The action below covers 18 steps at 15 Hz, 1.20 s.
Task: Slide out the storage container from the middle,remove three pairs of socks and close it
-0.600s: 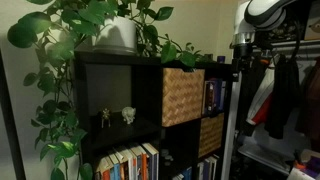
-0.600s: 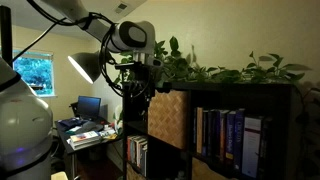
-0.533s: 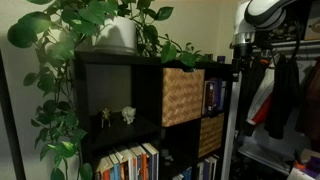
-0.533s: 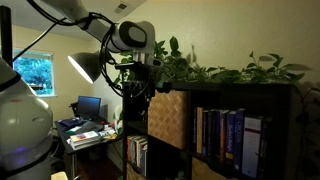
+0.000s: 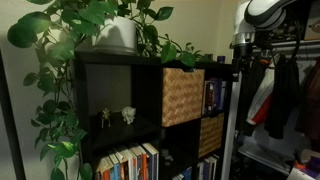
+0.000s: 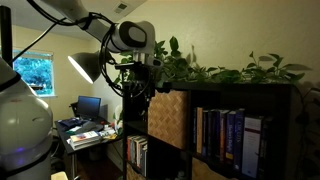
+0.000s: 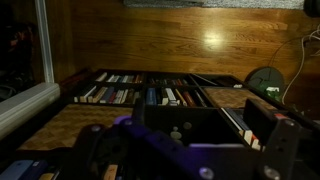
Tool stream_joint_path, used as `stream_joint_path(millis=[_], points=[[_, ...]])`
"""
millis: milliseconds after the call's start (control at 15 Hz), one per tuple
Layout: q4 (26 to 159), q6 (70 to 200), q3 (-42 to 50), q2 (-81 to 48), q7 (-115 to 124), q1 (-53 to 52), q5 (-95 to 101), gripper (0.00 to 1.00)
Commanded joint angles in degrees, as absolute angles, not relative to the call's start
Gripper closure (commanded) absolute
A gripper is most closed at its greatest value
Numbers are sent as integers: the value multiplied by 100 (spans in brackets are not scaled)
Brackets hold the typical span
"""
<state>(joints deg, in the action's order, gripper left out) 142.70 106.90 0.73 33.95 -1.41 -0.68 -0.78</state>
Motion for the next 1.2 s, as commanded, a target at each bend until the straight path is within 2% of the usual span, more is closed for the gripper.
stream_joint_path(millis=[0, 533, 1133], points=[[14259, 10677, 60, 3393, -145, -55, -84, 0], [14259, 10677, 60, 3393, -145, -55, -84, 0], [14260, 11645, -75, 2971, -539, -344, -97, 0]])
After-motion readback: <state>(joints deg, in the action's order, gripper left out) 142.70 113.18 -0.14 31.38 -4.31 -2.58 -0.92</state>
